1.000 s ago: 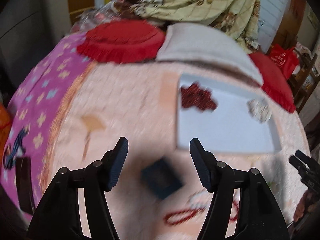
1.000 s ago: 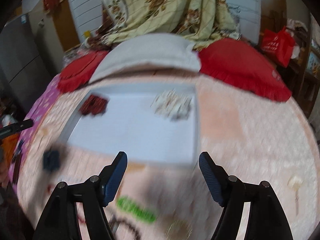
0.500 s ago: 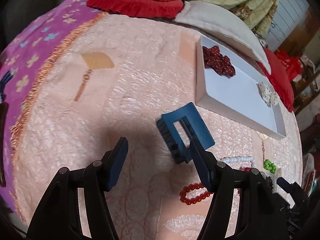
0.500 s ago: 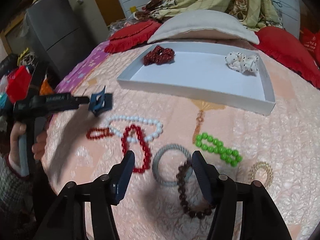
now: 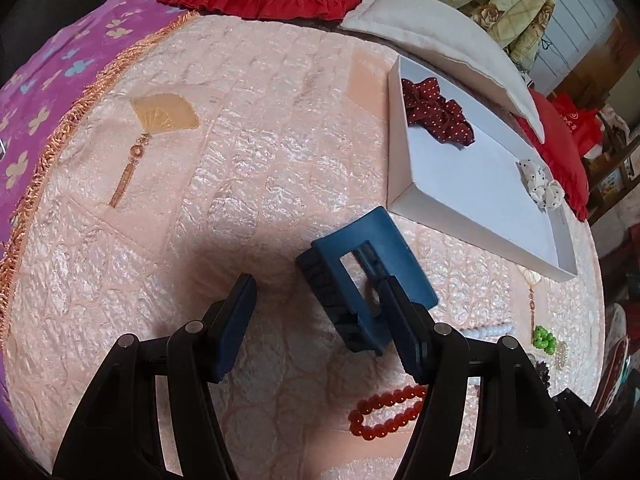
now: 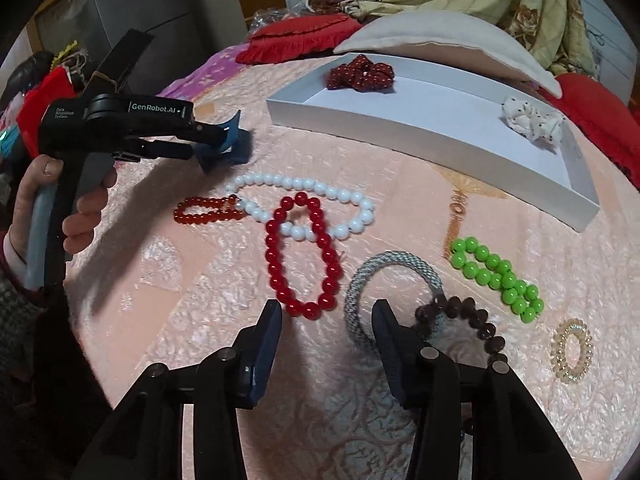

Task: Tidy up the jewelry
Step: 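Grasp the blue claw clip with the left tool while the right grasps the grey bangle, place both in tray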

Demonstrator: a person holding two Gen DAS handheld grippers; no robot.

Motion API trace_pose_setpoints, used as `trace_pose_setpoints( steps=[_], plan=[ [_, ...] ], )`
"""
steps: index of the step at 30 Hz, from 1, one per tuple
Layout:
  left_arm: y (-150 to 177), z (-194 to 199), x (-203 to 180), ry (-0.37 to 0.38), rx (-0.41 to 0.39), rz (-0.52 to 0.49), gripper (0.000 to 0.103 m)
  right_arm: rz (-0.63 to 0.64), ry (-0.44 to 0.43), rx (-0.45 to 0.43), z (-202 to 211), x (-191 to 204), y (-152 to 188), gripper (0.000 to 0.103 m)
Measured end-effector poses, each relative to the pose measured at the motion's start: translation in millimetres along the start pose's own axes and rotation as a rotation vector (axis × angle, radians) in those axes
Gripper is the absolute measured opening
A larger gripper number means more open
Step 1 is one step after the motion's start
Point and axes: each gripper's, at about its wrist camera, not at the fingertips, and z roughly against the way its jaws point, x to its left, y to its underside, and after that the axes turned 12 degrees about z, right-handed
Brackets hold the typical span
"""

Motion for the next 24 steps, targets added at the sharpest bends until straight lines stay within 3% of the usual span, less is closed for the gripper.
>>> trace_pose_setpoints(
  steps=[2, 4, 5, 7, 10, 13, 21, 24],
  plan=[
    [2.2, -2.0, -5.6, -0.021, -0.014, -0.034, 0.064, 0.011, 0.019, 0.001, -0.4, 1.0, -1.1, 0.043],
    [4.4, -3.1, -11.0, -0.027, -0.024, -0.075, 0.04, 0.028, 0.045, 0.007, -1.4, 2.2, -2.8, 0.03],
    [5.1, -2.3, -14.6, -0.017, -0.023, -0.095, 0.033, 0.037, 0.057, 0.009, -1.7, 2.9, -3.4, 0.026],
    [5.7, -2.8, -18.0, -0.001, -0.001, -0.095, 0.013, 0.045, 0.072, 0.013, -0.9, 3.2, -3.1, 0.008],
    [10.8, 1.8, -26.7, -0.033, -0.023, -0.132, 0.012, 0.032, 0.053, 0.019, 1.9, 2.1, -2.2, 0.007],
    [16.3, 16.2, -31.1, -0.015, -0.034, -0.145, 0.012, 0.007, 0.026, 0.0, 13.6, 1.4, -2.0, 0.007],
    [21.3, 82.3, -38.9, 0.031, -0.117, -0.175, 0.012, -0.114, -0.06, -0.148, 74.0, -15.6, -22.0, 0.006],
    [21.1, 99.4, -43.2, 0.046, -0.127, -0.186, 0.012, -0.135, -0.052, -0.186, 89.2, -22.5, -33.1, 0.006]
  ],
)
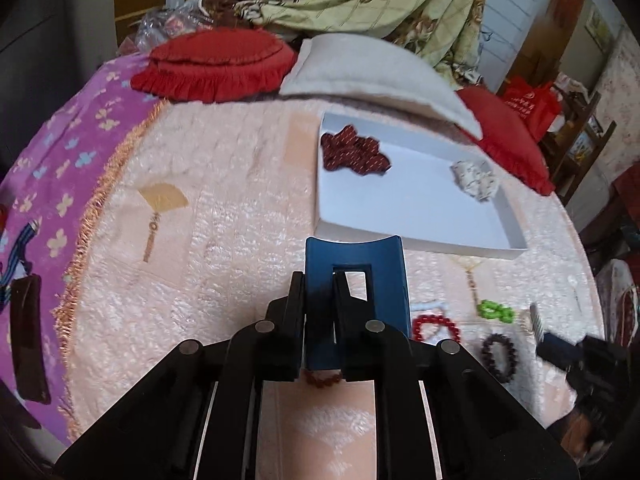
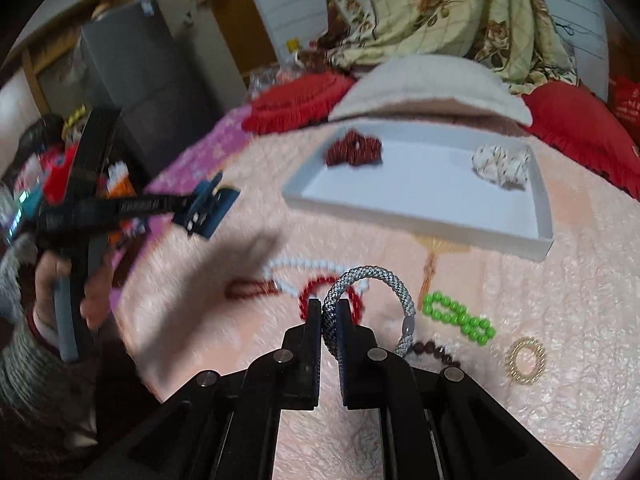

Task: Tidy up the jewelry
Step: 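Grasp the blue claw clip with the left tool while the right grasps the grey bangle, place both in tray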

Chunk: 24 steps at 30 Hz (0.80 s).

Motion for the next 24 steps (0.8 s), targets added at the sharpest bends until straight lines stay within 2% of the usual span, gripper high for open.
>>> trace_pose_setpoints(
  steps=[5, 10, 17, 24],
  plan=[
    [-16.1, 10.5, -15.1, 0.018, -0.01, -0.012, 0.012, -0.013, 0.043, -0.048, 13.4, -17.9, -29.6, 0.006],
    [-40.0, -7.4, -45.7, -0.003, -0.016, -0.06, 0.012, -0.021, 0.101, -0.038, 1.2, -51.2, -63.6, 0.006],
    [-64.9, -79.2, -79.7, -0.071, 0.047, -0.118, 0.012, -0.056, 0.129, 0.05, -52.2, -99.4, -88.9, 0.006],
    [-73.8, -142.4, -78.4, -0.146, 0.116, -0.122, 0.012, -0.099, 0.167, 0.153, -93.2, -138.1, -67.8, 0.006]
  ],
)
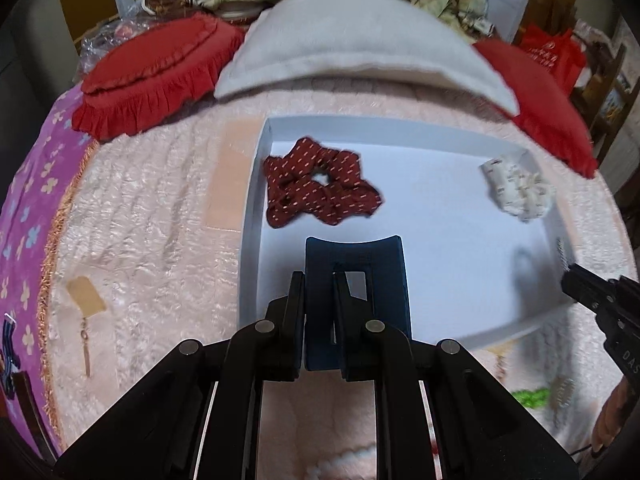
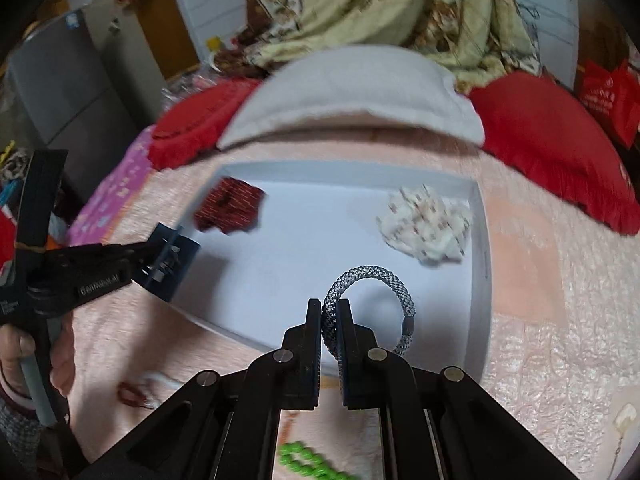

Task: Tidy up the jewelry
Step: 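Grasp the blue claw clip with the left tool while the right grasps the grey bangle, place both in tray, then move both tools back toward the remaining bracelets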

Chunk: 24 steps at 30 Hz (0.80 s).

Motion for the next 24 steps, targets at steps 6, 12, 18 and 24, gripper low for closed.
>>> trace_pose_setpoints(
  steps=[6, 12, 18, 24],
  plan=[
    [-1.4, -25.6, 14.3, -0.056, 0.029, 0.027, 0.012, -0.065, 0.031, 0.05, -22.7, -25.8, 14.4, 0.006],
    [-4.5, -30.7, 29.7, 0.012, 0.067, 0.114, 0.014, -0.082, 0.06, 0.057, -26.1, -29.8, 17.7, 0.007],
    [-2.4, -6.2, 45.2, 0.128, 0.051, 0.186, 0.039, -0.107, 0.074, -0.005, -8.1, -29.6, 16.5, 0.052],
    [12.2, 41.9, 51.6, 0.153, -0.001, 0.19, 0.04, -0.149, 0.081, -0.068, 30.8, -30.1, 22.0, 0.052]
  ],
)
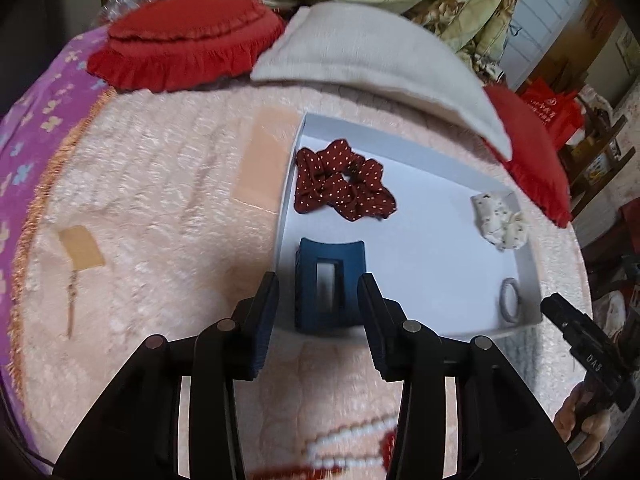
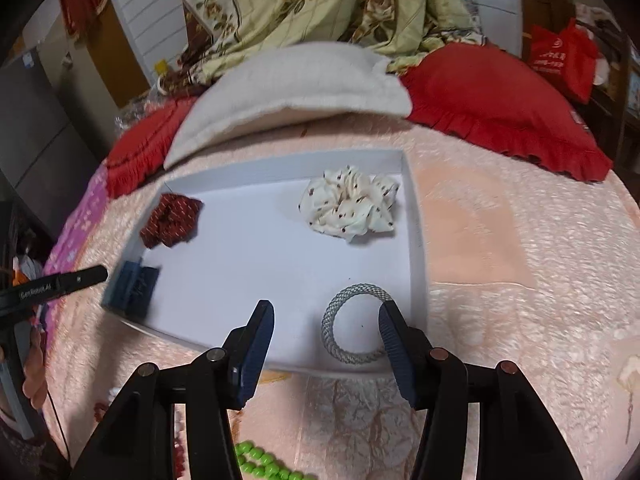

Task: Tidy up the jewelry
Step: 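Move both tools back toward the remaining bracelets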

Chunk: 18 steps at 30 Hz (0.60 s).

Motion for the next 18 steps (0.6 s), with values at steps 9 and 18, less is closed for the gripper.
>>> trace_pose_setpoints(
  steps=[9, 18],
  plan=[
    [60.9, 55.7, 12.5, -0.085, -0.091, -0.111, 0.041, -0.01, -0.01, -0.043, 68.5, -8.9, 50.3, 0.052],
    [122.0, 37.3, 53.7, -0.099, 0.005, -0.111, 0.042, 0.011, -0.057, 0.034, 76.5, 7.5, 136.7, 0.052]
  ],
)
